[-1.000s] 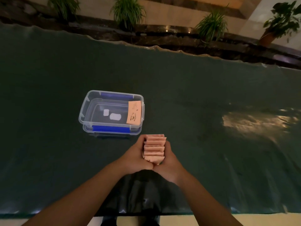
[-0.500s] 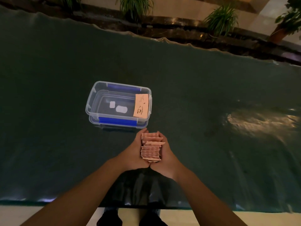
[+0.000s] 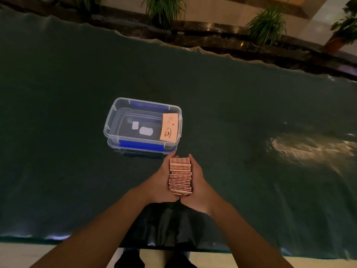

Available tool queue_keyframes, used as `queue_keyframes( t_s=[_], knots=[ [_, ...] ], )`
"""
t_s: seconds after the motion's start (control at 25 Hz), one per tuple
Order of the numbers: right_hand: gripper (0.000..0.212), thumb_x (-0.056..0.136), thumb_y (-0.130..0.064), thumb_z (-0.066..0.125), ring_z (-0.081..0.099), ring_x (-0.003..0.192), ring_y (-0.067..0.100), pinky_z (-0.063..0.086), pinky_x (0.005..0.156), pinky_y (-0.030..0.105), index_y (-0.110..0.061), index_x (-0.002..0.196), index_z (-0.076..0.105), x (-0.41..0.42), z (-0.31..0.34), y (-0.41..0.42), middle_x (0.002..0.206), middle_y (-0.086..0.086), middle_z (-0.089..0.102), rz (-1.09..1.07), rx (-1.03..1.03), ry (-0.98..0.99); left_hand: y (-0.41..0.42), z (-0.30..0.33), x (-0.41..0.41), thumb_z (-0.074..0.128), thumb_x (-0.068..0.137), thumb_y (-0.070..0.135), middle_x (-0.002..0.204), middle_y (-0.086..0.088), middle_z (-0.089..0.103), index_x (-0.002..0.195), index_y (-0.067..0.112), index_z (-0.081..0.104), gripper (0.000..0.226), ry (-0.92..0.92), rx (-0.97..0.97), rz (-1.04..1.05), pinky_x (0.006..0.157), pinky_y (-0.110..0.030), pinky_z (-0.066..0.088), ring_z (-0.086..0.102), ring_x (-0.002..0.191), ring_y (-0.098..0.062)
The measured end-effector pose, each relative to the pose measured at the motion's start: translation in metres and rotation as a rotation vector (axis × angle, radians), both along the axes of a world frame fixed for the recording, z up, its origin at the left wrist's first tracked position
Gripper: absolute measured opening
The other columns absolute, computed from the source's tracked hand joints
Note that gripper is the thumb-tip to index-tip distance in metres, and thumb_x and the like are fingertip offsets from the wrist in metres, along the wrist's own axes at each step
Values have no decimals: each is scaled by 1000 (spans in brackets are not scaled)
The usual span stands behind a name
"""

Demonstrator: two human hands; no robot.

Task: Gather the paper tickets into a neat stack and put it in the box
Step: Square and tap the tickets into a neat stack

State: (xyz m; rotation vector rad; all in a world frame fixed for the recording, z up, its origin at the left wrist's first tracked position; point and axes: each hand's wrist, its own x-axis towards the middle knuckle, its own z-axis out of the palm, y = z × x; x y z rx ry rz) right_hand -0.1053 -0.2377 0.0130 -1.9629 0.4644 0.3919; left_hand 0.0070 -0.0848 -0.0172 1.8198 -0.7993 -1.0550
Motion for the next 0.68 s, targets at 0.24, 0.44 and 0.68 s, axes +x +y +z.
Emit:
queue_keyframes(
  t_s=[0.24, 0.44, 0.68],
  knots=[
    [137, 76, -28, 91, 41, 152, 11, 35, 127, 41, -40, 167, -11, -3, 0, -2, 167, -6, 38, 16, -60, 8, 2, 5, -3, 95, 64, 37, 153, 25, 30, 158, 46, -9, 140, -33, 58, -6, 113, -24, 29, 35, 140, 5],
    [90, 84, -21, 80, 59, 133, 13, 51, 115, 44, -45, 151, 25, -3, 2, -3, 149, -4, 53, -9, -125, 0, -3, 15, -4, 86, 82, 29, 145, 9, 53, 144, 45, 35, 82, -101, 98, 51, 116, -42, 43, 52, 134, -11],
    [140, 78, -22, 90, 60, 128, 8, 48, 96, 16, -49, 163, -19, -2, 8, 0, 170, -4, 28, 46, -115, -15, 3, 10, -2, 95, 64, 41, 149, 20, 41, 158, 42, -2, 135, -42, 22, 3, 106, -16, 35, 44, 135, 6]
  ],
)
